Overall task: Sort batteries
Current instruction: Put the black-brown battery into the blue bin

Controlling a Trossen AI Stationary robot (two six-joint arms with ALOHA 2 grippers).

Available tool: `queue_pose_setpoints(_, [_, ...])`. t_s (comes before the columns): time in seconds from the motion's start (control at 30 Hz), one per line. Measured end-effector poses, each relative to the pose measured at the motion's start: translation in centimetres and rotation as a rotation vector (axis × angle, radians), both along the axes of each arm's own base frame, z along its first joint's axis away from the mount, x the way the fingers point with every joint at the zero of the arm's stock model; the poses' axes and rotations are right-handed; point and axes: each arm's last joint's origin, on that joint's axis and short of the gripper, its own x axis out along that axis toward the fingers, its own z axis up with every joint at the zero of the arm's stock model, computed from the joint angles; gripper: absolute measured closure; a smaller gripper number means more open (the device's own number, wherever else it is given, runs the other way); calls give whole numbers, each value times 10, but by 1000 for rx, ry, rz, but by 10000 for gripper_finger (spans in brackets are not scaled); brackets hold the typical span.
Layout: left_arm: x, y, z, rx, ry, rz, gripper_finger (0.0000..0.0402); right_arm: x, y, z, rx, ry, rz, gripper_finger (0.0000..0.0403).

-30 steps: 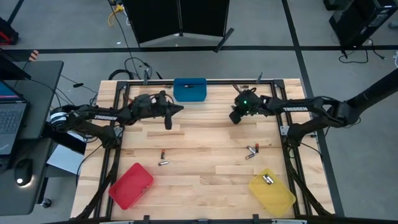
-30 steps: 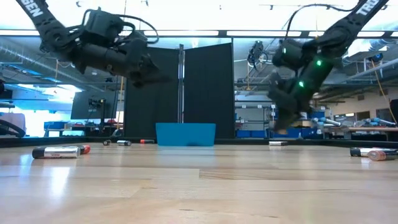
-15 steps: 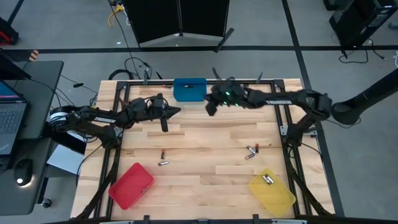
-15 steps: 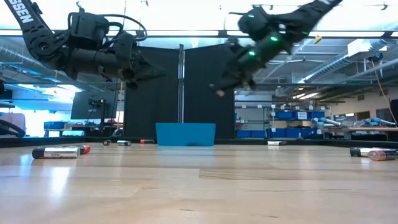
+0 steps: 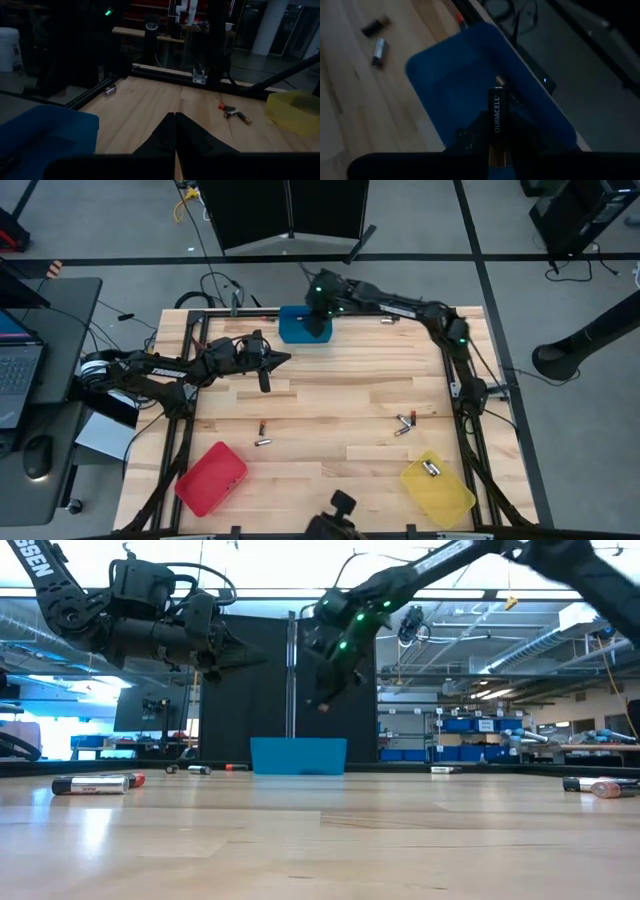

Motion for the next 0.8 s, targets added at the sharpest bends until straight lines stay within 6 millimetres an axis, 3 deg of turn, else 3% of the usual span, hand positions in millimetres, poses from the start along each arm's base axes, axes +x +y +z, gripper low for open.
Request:
queue_pose_setpoints(0.2, [0,0,0,0,1,0,390,18,-16,-28,85,93,-8,346])
queue_pose_setpoints(0.5, [0,0,0,-2,4,0,390,15,-34,-72,193,208,-70,346])
queue_pose_setpoints(0.8, [0,0,-1,-2,5,0,390,14,-36,-74,249,179,-66,343])
